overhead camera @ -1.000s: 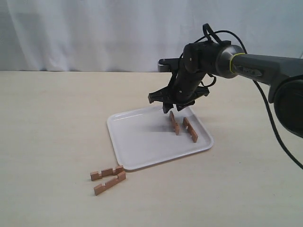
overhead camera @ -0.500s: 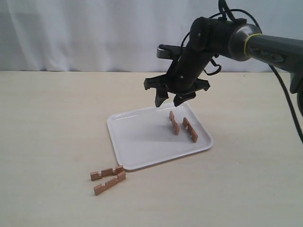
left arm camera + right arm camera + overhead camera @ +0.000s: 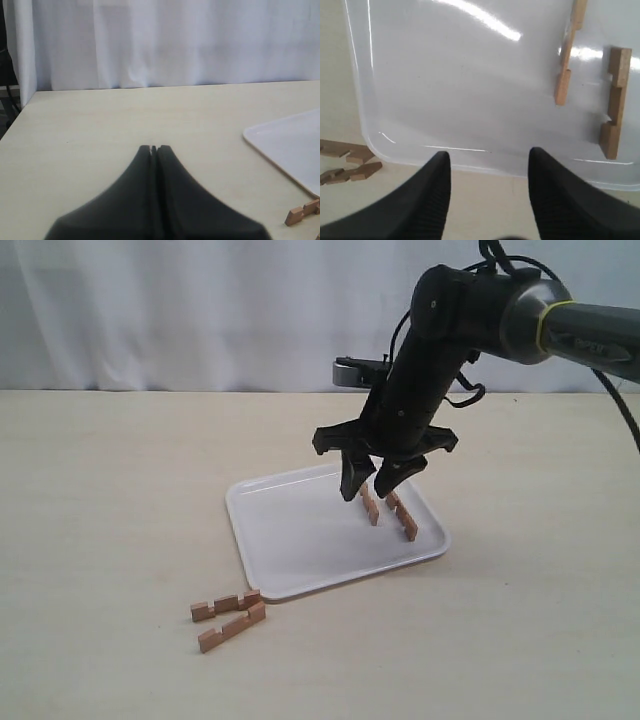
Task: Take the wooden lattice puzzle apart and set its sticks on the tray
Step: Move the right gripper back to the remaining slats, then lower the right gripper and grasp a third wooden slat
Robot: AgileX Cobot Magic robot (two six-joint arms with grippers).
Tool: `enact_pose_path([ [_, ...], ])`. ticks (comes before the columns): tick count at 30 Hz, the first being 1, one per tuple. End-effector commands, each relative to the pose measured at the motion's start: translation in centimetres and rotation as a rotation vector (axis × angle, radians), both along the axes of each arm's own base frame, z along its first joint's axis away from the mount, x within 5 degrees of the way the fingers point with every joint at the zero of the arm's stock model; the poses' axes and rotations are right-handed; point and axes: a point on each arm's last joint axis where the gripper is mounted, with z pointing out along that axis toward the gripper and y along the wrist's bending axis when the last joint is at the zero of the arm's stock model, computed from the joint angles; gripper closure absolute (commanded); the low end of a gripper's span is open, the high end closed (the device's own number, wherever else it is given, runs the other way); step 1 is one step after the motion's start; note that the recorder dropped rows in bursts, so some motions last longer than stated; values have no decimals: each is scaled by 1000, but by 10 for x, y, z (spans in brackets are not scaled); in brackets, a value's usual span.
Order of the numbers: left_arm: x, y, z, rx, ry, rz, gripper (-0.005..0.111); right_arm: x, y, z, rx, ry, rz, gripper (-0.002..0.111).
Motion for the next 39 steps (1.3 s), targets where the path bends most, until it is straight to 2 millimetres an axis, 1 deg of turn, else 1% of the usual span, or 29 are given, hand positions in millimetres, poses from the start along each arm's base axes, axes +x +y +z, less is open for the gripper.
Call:
enact_pose_path([
  [1, 0, -1, 0, 0, -9, -10, 107, -12, -1, 12, 30, -10, 71, 62],
  [2, 0, -1, 0, -2, -9, -10, 107, -16, 0, 12, 48, -4, 95, 62],
  [3, 0, -1, 0, -2, -9, -10, 107, -23, 2, 15, 100, -5, 166, 62],
  [6, 0, -1, 0, -2, -9, -10, 107, -33, 5, 21, 171, -14, 244, 62],
  [7, 0, -1, 0, -2, -9, -10, 107, -37, 6, 23, 198, -27, 299, 62],
  [9, 0, -1, 0, -2, -9, -10, 107, -41, 8, 20, 229, -32, 360, 62],
  [10, 0, -1, 0, -2, -9, -10, 107, -43, 9, 18, 235, -34, 388, 63],
  [12, 0, -1, 0, -2, -9, -10, 107, -49, 18, 15, 227, -45, 481, 71],
  [14, 0, -1, 0, -2, -9, -10, 107, -57, 34, 14, 225, -61, 584, 80],
  [15, 0, -1, 0, -2, -9, -10, 107, -64, 45, 14, 227, -71, 652, 83],
  [16, 0, -1, 0, -2, -9, -10, 107, -70, 56, 14, 230, -84, 725, 85],
  [18, 0, -1, 0, -2, -9, -10, 107, -85, 77, 13, 237, -105, 864, 85],
  [19, 0, -1, 0, -2, -9, -10, 107, -87, 84, 13, 237, -131, 904, 85],
  [20, 0, -1, 0, -2, -9, -10, 107, -93, 100, 10, 235, -199, 995, 85],
  [21, 0, -1, 0, -2, -9, -10, 107, -96, 115, 6, 221, -289, 1095, 84],
  [22, 0, -1, 0, -2, -9, -10, 107, -97, 122, 4, 204, -343, 1132, 82],
  [23, 0, -1, 0, -2, -9, -10, 107, -97, 133, -1, 162, -419, 1163, 76],
  [24, 0, -1, 0, -2, -9, -10, 107, -97, 138, -3, 136, -452, 1179, 73],
  [25, 0, -1, 0, -2, -9, -10, 107, -97, 145, -11, 85, -498, 1211, 69],
  [26, 0, -1, 0, -2, -9, -10, 107, -96, 148, -15, 62, -514, 1228, 68],
  [27, 0, -1, 0, -2, -9, -10, 107, -96, 153, -25, 26, -522, 1259, 67],
  [28, 0, -1, 0, -2, -9, -10, 107, -95, 153, -30, 10, -525, 1268, 67],
  [30, 0, -1, 0, -2, -9, -10, 107, -91, 152, -45, -34, -509, 1297, 67],
  [34, 0, -1, 0, -2, -9, -10, 107, -88, 150, -62, -80, -473, 1304, 67],
  [39, 0, -1, 0, -2, -9, -10, 107, -88, 151, -70, -82, -456, 1307, 67],
])
